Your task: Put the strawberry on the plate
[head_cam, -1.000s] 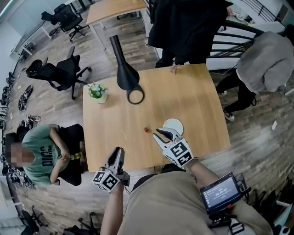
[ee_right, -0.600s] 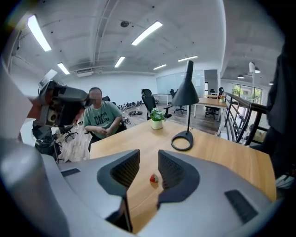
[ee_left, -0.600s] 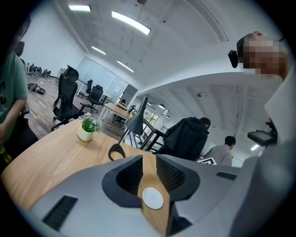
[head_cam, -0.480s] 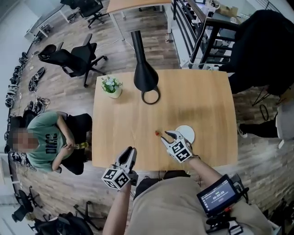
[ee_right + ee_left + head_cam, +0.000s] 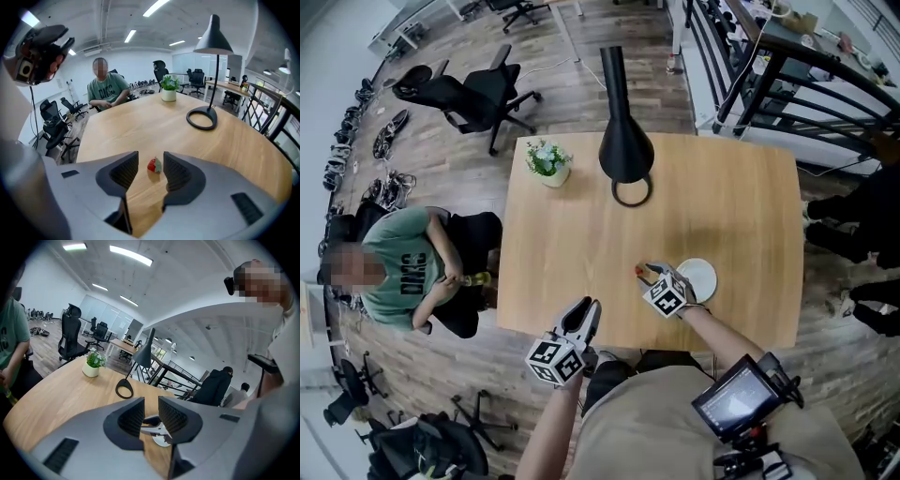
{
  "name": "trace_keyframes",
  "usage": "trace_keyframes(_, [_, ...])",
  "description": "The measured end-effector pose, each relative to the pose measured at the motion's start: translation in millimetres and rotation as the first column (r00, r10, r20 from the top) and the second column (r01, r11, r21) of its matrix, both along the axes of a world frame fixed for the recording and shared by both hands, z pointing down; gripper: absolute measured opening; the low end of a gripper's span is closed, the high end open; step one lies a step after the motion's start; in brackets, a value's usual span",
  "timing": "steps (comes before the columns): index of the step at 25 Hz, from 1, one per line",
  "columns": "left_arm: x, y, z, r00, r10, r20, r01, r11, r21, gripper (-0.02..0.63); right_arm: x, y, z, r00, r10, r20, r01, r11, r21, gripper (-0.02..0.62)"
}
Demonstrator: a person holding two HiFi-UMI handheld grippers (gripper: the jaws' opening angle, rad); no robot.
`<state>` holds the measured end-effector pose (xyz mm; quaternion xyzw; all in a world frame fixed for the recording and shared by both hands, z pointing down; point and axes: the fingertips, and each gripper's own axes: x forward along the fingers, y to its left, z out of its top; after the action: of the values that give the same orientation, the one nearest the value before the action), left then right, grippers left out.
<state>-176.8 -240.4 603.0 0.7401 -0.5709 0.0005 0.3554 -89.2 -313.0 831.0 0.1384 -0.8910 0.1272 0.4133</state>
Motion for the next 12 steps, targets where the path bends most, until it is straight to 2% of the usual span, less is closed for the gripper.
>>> trace_keyframes(6, [-3.2,1.7,4.8,1.0,-0.021,0.006,0.021,0.999,-0.024,0.075,-9.4,-0.9,44.2,0.997,-0.034,-0.065,0.032,0.999,-0.03,0.149])
trace_keyframes(12, [-9.7,4.9,5.9,0.999,-0.037,0.024,0.038,0.998,-0.041,0.075,-18.6,-6.4,68.7,0.995,-0.023,-0.099,0.019,0.999,-0.042,0.149])
